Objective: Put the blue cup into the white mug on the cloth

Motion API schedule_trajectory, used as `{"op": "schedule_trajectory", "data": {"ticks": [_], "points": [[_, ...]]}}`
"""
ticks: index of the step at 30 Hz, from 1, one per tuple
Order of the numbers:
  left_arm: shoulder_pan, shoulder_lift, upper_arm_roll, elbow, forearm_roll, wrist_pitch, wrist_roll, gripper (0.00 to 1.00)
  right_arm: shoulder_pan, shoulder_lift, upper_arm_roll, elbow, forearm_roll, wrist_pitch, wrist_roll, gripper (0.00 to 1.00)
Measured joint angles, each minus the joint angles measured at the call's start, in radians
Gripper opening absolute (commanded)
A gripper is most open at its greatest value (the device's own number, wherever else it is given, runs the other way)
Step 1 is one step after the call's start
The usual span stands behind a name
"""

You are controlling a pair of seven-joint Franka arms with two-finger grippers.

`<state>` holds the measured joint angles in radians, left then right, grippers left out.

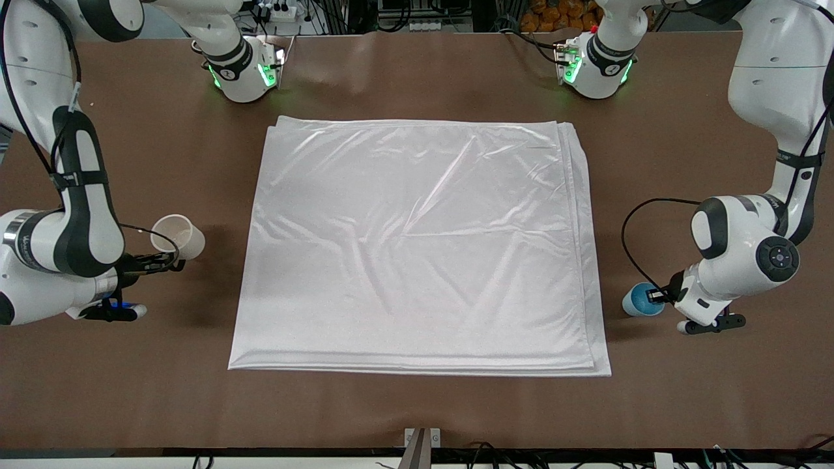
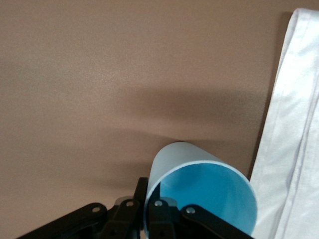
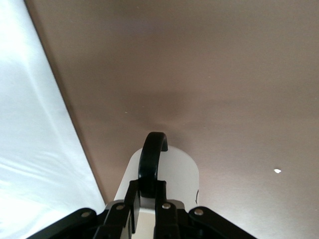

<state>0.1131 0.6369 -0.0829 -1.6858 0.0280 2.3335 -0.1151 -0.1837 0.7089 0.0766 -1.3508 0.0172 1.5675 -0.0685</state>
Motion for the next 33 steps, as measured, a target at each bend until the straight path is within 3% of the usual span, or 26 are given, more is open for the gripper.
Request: {"op": "schedule_trajectory", "data": {"ticks": [7,22,33], "points": [[-0.009,-0.011,-0.006,0.013,0.000,0.000,0.001,0.00,0.016,0.000,0.041,0.005,0.000,0.000,0.093,0.00],[-0.042,-0.114,-0.037,0.022,0.000,-0.077,0.016,0.00,0.018,0.000,0.050,0.020,0.005,0.000,0.132,0.00],[-0.067,-0.139,-0.039,0.021,0.000,-0.090,0.016,0.00,0.081,0.000,0.075,0.028,0.051,0.029,0.313,0.00]]}}
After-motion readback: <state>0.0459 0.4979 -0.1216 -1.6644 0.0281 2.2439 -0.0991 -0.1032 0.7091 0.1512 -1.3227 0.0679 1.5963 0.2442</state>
